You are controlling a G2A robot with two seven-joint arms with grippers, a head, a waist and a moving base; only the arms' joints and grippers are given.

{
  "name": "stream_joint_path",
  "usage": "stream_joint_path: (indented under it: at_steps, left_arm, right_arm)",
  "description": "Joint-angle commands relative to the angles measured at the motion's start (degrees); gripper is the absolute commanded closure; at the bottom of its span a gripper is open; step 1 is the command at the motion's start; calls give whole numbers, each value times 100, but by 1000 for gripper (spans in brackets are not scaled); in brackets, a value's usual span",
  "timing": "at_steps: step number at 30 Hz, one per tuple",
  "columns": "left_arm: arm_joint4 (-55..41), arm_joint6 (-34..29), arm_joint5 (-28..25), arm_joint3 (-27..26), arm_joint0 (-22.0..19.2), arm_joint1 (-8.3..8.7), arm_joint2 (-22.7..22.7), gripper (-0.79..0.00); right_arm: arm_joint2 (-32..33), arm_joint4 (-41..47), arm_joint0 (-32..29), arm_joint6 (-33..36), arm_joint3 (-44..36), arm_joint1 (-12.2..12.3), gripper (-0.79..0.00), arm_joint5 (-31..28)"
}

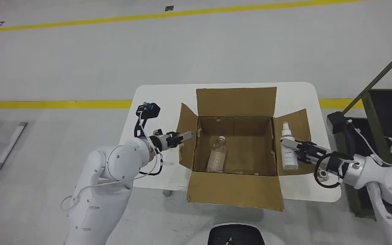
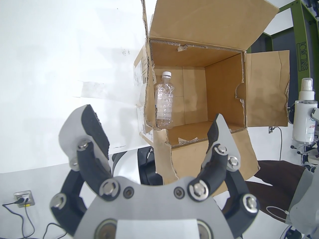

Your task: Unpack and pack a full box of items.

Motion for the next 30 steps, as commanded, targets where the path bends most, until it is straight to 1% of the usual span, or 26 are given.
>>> stream_joint_path:
  at_steps: [1, 4, 7, 9, 11, 13, 16, 19, 22, 26, 30]
  left_arm:
    - [-11, 45, 34, -12, 44, 4, -41, -785]
    - [-27, 83, 77, -25, 125, 14, -113, -785]
    - [-38, 101, 78, -18, 200, 24, -163, -785]
    - [-39, 98, 50, -14, 226, 28, -173, -785]
    - [-65, 73, 13, 6, 227, 30, -171, -785]
    - [-144, 74, -18, 48, 199, 26, -178, -785]
    - [-163, 90, -72, 92, 133, 21, -151, -785]
    - [-146, 95, -115, 123, 68, 16, -103, -785]
    - [-132, 91, -121, 146, 14, 14, -87, -785]
    - [-100, 81, -108, 145, -8, 23, -133, -785]
    - [-75, 71, -73, 94, 35, 37, -201, -785]
  right_arm:
    - [-1, -3, 0, 0, 0, 0, 0, 0]
    - [-1, -3, 0, 0, 0, 0, 0, 0]
    - [25, -433, -140, -129, -158, 36, 0, 14]
    - [1, -430, -183, -271, -264, 41, 0, 73]
    - [-163, -539, -166, -468, -258, 42, 0, 184]
    - [-438, -460, -48, -709, -194, 25, 0, 315]
    - [-1014, -809, 215, -1129, -5, 7, 0, 411]
    - [-1703, -1420, 585, -1560, 308, -18, 0, 464]
    - [-2425, -2028, 985, -2006, 812, -69, 0, 602]
    - [-3154, -2474, 1491, -2367, 1452, -158, 0, 866]
    - [-3695, -2763, 1891, -2535, 1980, -251, 0, 1319]
